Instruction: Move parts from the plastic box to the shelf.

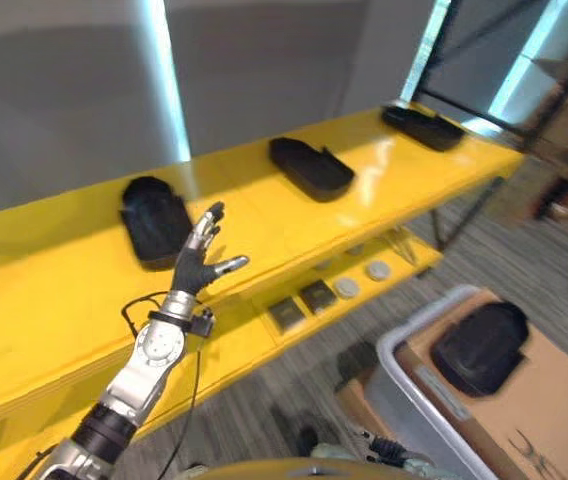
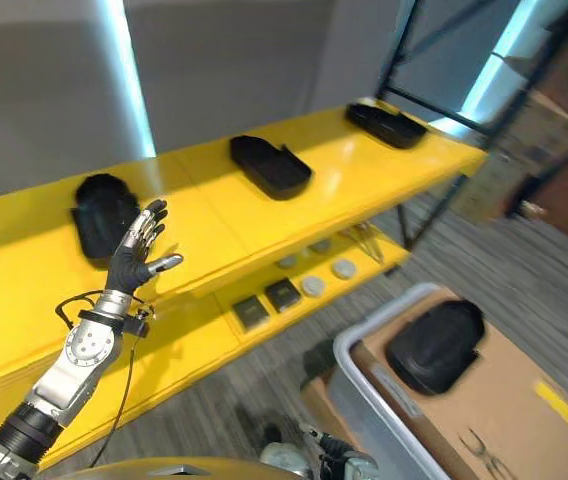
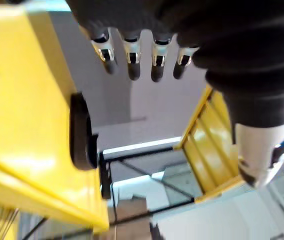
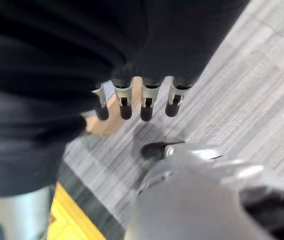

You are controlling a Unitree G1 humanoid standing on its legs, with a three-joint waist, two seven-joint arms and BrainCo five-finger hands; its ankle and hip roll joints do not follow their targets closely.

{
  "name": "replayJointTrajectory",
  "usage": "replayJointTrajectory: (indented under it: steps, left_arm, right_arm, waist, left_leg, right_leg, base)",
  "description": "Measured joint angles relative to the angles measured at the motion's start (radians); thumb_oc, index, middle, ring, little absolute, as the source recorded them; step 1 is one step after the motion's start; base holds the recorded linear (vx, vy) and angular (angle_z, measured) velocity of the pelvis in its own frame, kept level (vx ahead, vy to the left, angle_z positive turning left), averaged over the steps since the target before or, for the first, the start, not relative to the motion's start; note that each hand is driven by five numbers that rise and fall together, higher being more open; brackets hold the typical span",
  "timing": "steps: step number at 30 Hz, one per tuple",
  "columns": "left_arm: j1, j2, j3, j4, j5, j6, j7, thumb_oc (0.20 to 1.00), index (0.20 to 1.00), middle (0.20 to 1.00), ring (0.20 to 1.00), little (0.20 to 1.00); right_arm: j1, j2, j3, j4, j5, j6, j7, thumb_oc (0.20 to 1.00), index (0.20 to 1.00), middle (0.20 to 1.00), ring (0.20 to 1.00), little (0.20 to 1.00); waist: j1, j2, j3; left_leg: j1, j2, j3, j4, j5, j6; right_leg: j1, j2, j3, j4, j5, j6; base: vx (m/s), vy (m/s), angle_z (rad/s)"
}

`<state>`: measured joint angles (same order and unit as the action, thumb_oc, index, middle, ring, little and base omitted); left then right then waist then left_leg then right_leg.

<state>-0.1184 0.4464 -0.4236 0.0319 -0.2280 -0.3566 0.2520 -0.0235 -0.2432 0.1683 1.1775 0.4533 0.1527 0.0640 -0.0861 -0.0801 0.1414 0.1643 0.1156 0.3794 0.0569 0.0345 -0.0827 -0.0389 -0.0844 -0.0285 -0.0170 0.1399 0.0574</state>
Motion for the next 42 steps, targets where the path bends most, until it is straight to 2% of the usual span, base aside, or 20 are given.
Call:
replayJointTrajectory:
  steps: [2, 3, 4, 5, 6, 7, 8, 9, 10, 13, 18, 21, 22, 25, 27, 29, 31, 35, 38, 42]
  left_arm:
    - [-0.012, 0.005, -0.011, 0.031, 0.037, 0.001, 0.061, 1.000, 1.000, 1.000, 1.000, 1.000]
    - [-0.011, -0.001, -0.011, 0.040, 0.049, 0.001, 0.088, 1.000, 1.000, 1.000, 1.000, 1.000]
    - [-0.037, -0.008, -0.011, 0.073, 0.056, 0.003, 0.097, 1.000, 1.000, 1.000, 1.000, 1.000]
    - [-0.054, -0.032, -0.007, 0.087, 0.056, 0.006, 0.098, 1.000, 1.000, 1.000, 1.000, 1.000]
    - [-0.069, -0.047, 0.002, 0.098, 0.056, 0.007, 0.099, 1.000, 1.000, 1.000, 1.000, 1.000]
    - [-0.079, -0.068, 0.027, 0.089, 0.053, 0.021, 0.056, 1.000, 1.000, 1.000, 1.000, 1.000]
    - [-0.106, -0.060, 0.022, 0.093, 0.055, 0.026, 0.015, 1.000, 1.000, 1.000, 1.000, 1.000]
    - [-0.129, -0.055, 0.004, 0.114, 0.055, 0.048, -0.033, 1.000, 1.000, 1.000, 1.000, 1.000]
    - [-0.123, -0.041, -0.017, 0.119, 0.056, 0.076, -0.061, 1.000, 1.000, 1.000, 1.000, 1.000]
    - [-0.091, -0.002, -0.036, 0.175, 0.057, 0.126, -0.135, 1.000, 1.000, 1.000, 1.000, 1.000]
    - [-0.085, -0.032, -0.086, 0.397, 0.055, 0.167, -0.139, 1.000, 1.000, 1.000, 1.000, 1.000]
    - [-0.002, -0.047, -0.029, 0.582, 0.007, 0.188, -0.055, 1.000, 1.000, 1.000, 1.000, 1.000]
    - [0.055, -0.037, 0.021, 0.622, -0.006, 0.221, -0.015, 1.000, 1.000, 1.000, 1.000, 1.000]
    - [0.096, -0.163, 0.128, 0.817, -0.022, 0.230, 0.033, 1.000, 1.000, 1.000, 1.000, 1.000]
    - [0.066, -0.193, 0.153, 0.933, -0.019, 0.222, 0.035, 1.000, 1.000, 1.000, 1.000, 1.000]
    - [0.077, -0.197, 0.156, 0.972, -0.019, 0.232, 0.038, 1.000, 1.000, 1.000, 1.000, 1.000]
    - [0.074, -0.202, 0.169, 0.989, -0.019, 0.230, 0.031, 1.000, 1.000, 1.000, 1.000, 1.000]
    - [0.098, -0.199, 0.187, 0.989, -0.014, 0.233, 0.016, 1.000, 1.000, 1.000, 1.000, 1.000]
    - [0.126, -0.206, 0.193, 0.999, 0.010, 0.226, -0.005, 1.000, 1.000, 1.000, 1.000, 1.000]
    - [0.170, -0.203, 0.196, 1.015, 0.018, 0.239, -0.041, 1.000, 1.000, 1.000, 1.000, 1.000]
  right_arm:
    - [-0.023, 0.003, 0.019, 0.046, -0.036, 0.003, 0.023, 1.000, 1.000, 1.000, 1.000, 1.000]
    - [-0.047, -0.011, 0.032, 0.086, -0.054, 0.002, 0.023, 1.000, 1.000, 1.000, 1.000, 1.000]
    - [-0.060, -0.065, 0.024, 0.094, -0.055, 0.001, 0.023, 1.000, 1.000, 1.000, 1.000, 1.000]
    - [-0.053, -0.096, 0.018, 0.088, -0.051, 0.000, 0.023, 1.000, 1.000, 1.000, 1.000, 1.000]
    - [-0.036, -0.115, 0.007, 0.083, -0.049, -0.001, 0.016, 1.000, 1.000, 1.000, 1.000, 1.000]
    - [-0.002, -0.095, -0.027, 0.092, -0.042, 0.008, 0.030, 1.000, 1.000, 1.000, 1.000, 1.000]
    - [0.008, -0.074, -0.026, 0.088, -0.042, 0.003, 0.031, 1.000, 1.000, 1.000, 1.000, 1.000]
    - [-0.004, -0.081, -0.019, 0.080, -0.049, -0.004, 0.037, 1.000, 1.000, 1.000, 1.000, 1.000]
    - [-0.019, -0.100, -0.017, 0.050, -0.052, -0.005, 0.041, 1.000, 1.000, 1.000, 1.000, 1.000]
    - [-0.026, -0.041, -0.027, 0.014, -0.107, -0.013, 0.069, 1.000, 1.000, 1.000, 1.000, 1.000]
    - [-0.002, -0.037, -0.034, 0.060, -0.102, -0.014, 0.060, 1.000, 1.000, 1.000, 1.000, 1.000]
    - [0.024, -0.042, -0.034, 0.057, -0.108, -0.016, 0.055, 1.000, 1.000, 1.000, 1.000, 1.000]
    - [0.025, -0.034, -0.031, 0.045, -0.109, -0.023, 0.057, 1.000, 1.000, 1.000, 1.000, 1.000]
    - [0.020, -0.041, -0.025, -0.005, -0.107, -0.054, 0.054, 1.000, 1.000, 1.000, 1.000, 1.000]
    - [0.012, -0.041, -0.030, -0.036, -0.108, -0.095, 0.050, 1.000, 1.000, 1.000, 1.000, 1.000]
    - [-0.017, -0.057, -0.011, -0.060, -0.143, -0.183, 0.019, 1.000, 1.000, 1.000, 1.000, 1.000]
    - [-0.022, -0.083, 0.010, -0.088, -0.180, -0.225, 0.009, 1.000, 1.000, 1.000, 1.000, 1.000]
    - [-0.014, -0.142, 0.034, -0.254, -0.225, -0.309, -0.045, 1.000, 1.000, 1.000, 1.000, 1.000]
    - [0.004, -0.218, 0.068, -0.599, -0.232, -0.338, -0.107, 1.000, 1.000, 1.000, 1.000, 1.000]
    - [-0.110, -0.295, 0.065, -0.738, -0.270, -0.396, -0.157, 1.000, 1.000, 1.000, 1.000, 1.000]
  waist:
    - [0.031, -0.050, 0.018]
    - [0.036, -0.056, 0.022]
    - [0.049, -0.011, 0.036]
    - [0.040, 0.052, 0.048]
    - [0.057, 0.086, 0.063]
    - [0.013, 0.067, 0.055]
    - [-0.002, 0.029, 0.045]
    - [0.004, 0.032, 0.062]
    - [0.002, 0.075, 0.070]
    - [-0.001, 0.062, 0.097]
    - [-0.002, 0.129, 0.123]
    - [0.048, 0.105, 0.114]
    - [0.065, 0.066, 0.105]
    - [0.035, 0.090, 0.107]
    - [0.030, 0.058, 0.108]
    - [0.049, 0.029, 0.115]
    - [0.052, 0.020, 0.124]
    - [0.037, 0.047, 0.152]
    - [0.029, 0.069, 0.159]
    - [0.098, 0.093, 0.166]
  left_leg:
    - [-0.083, -0.069, -0.243, 0.178, -0.108, 0.084]
    - [-0.117, -0.148, -0.383, 0.234, -0.167, 0.102]
    - [-0.139, -0.231, -0.487, 0.195, -0.188, 0.145]
    - [-0.154, -0.187, -0.479, 0.127, -0.162, 0.198]
    - [-0.155, -0.158, -0.449, 0.150, -0.169, 0.123]
    - [-0.176, -0.168, -0.458, 0.136, -0.175, 0.124]
    - [-0.192, -0.204, -0.461, 0.157, -0.175, 0.133]
    - [-0.235, -0.229, -0.429, 0.257, -0.206, 0.170]
    - [-0.189, -0.205, -0.410, 0.168, -0.209, 0.177]
    - [-0.094, -0.186, -0.321, 0.011, -0.120, 0.154]
    - [-0.080, -0.126, -0.345, -0.008, -0.101, 0.133]
    - [-0.066, -0.075, -0.278, -0.049, -0.085, 0.094]
    - [-0.055, -0.069, -0.244, -0.065, -0.081, 0.049]
    - [-0.071, 0.038, -0.248, -0.014, -0.011, 0.003]
    - [-0.165, 0.051, -0.276, 0.141, 0.028, -0.045]
    - [-0.311, 0.070, -0.348, 0.378, 0.108, -0.047]
    - [-0.387, 0.049, -0.380, 0.498, 0.089, -0.042]
    - [-0.363, -0.001, -0.289, 0.260, 0.040, -0.029]
    - [-0.298, -0.042, -0.295, -0.146, 0.072, -0.037]
    - [-0.281, -0.034, -0.296, -0.139, 0.095, -0.021]
  right_leg:
    - [-0.053, -0.004, 0.157, 0.045, -0.013, -0.020]
    - [-0.076, 0.002, 0.232, 0.036, -0.011, -0.016]
    - [-0.082, 0.011, 0.263, -0.005, -0.028, 0.030]
    - [-0.088, 0.049, 0.226, -0.004, -0.044, 0.062]
    - [-0.117, 0.081, 0.207, 0.102, -0.054, 0.048]
    - [-0.143, 0.067, 0.190, 0.280, -0.100, 0.042]
    - [-0.141, 0.025, 0.175, 0.225, -0.135, 0.029]
    - [-0.171, 0.014, 0.168, 0.167, -0.119, 0.049]
    - [-0.169, 0.023, 0.109, 0.121, -0.110, 0.067]
    - [-0.154, -0.055, -0.056, 0.058, -0.078, 0.082]
    - [-0.083, -0.089, 0.083, 0.243, -0.136, 0.127]
    - [0.010, -0.140, -0.086, 0.133, -0.166, 0.107]
    - [0.063, -0.134, -0.098, 0.018, -0.094, 0.123]
    - [0.112, -0.014, -0.117, -0.065, -0.070, 0.042]
    - [0.100, -0.009, -0.113, -0.062, -0.081, -0.001]
    - [0.090, 0.013, -0.084, -0.057, -0.076, -0.071]
    - [0.098, 0.016, -0.091, -0.061, -0.074, -0.096]
    - [0.116, 0.044, -0.093, -0.066, -0.078, -0.094]
    - [0.115, 0.071, -0.075, -0.068, -0.088, -0.064]
    - [0.178, 0.087, -0.042, -0.073, -0.125, -0.081]
  base:
    - [-0.17, 0.121, -2.35]
    - [-0.08, 0.064, -2.83]
    - [-0.22, 0.134, -2.57]
    - [-0.29, 0.198, -2.15]
    - [-0.43, 0.281, -0.90]
    - [-0.29, 0.192, -0.40]
    - [-0.26, 0.135, -0.41]
    - [-0.14, 0.020, -0.76]
    - [-0.11, -0.015, -1.18]
    - [-0.11, -0.081, -0.83]
    - [-0.05, -0.187, 0.04]
    - [0.08, -0.365, -0.62]
    - [0.12, -0.423, -0.79]
    - [0.11, -0.418, -0.18]
    - [0.04, -0.165, -0.15]
    - [0.11, -0.124, -0.38]
    - [0.12, 0.003, -0.08]
    - [0.19, 0.151, -0.03]
    - [0.23, 0.175, -0.12]
    - [0.16, 0.176, -0.38]
